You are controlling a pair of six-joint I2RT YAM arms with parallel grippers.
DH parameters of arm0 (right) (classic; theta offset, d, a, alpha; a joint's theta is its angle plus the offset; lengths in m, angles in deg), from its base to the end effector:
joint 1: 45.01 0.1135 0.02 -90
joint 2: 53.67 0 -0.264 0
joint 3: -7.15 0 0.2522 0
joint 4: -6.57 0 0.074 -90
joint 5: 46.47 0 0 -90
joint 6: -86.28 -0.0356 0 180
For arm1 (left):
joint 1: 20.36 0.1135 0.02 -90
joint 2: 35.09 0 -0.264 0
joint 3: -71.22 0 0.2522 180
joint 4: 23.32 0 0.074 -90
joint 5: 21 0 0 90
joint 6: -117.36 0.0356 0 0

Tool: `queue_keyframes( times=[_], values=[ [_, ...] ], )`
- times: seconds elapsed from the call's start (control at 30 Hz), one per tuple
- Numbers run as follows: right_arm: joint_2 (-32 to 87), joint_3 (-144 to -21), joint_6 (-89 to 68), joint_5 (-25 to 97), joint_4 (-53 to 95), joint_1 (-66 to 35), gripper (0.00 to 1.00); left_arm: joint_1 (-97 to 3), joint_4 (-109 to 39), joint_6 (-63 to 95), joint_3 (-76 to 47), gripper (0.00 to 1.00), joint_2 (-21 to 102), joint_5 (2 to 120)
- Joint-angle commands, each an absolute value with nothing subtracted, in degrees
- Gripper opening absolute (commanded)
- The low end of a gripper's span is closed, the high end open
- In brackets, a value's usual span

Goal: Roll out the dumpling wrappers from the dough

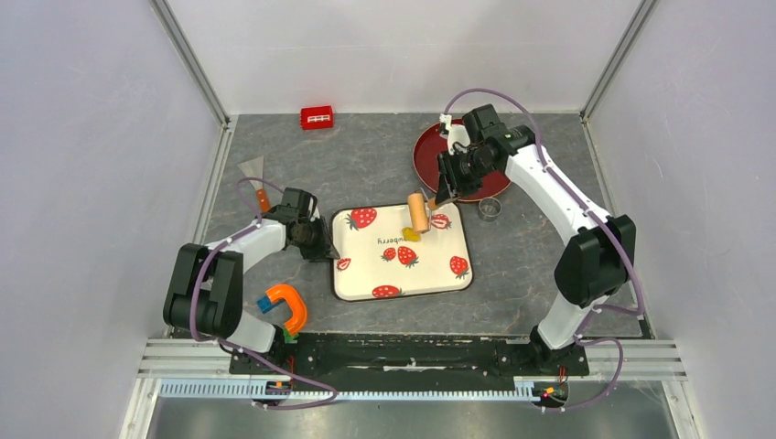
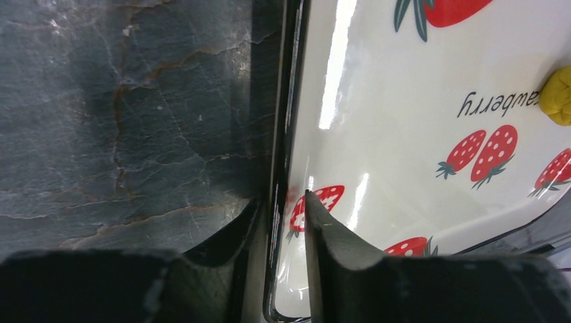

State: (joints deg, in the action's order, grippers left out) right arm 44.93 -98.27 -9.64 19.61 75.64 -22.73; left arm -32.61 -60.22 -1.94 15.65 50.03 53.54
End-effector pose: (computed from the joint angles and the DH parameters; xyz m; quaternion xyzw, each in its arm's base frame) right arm 0.3272 0.1497 0.3102 -0.1843 0.9330 0.2523 0.1785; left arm 0.2523 -0.0645 0.1529 -0.1167 0.9634 -0.1948 0.1424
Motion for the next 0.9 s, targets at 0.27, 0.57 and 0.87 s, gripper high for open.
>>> queue_keyframes(
  times=[0.27, 0.57, 0.87],
  values=[
    [47.2, -106.05, -10.28, 19.94, 77.1, -21.76, 0.0, -33.71, -58.19, -2.85, 14.81, 0.02, 51.66, 52.16],
    [48.19, -108.52, -11.12, 24.82, 81.09, -20.4, 0.0, -37.57, -56.79, -6.56, 15.94, 0.02, 52.01, 53.39],
    [50.47, -112.53, -11.26, 31.51, 86.53, -19.01, 0.0, -40.26, -56.55, -10.77, 17.37, 0.02, 51.89, 56.26]
  ],
)
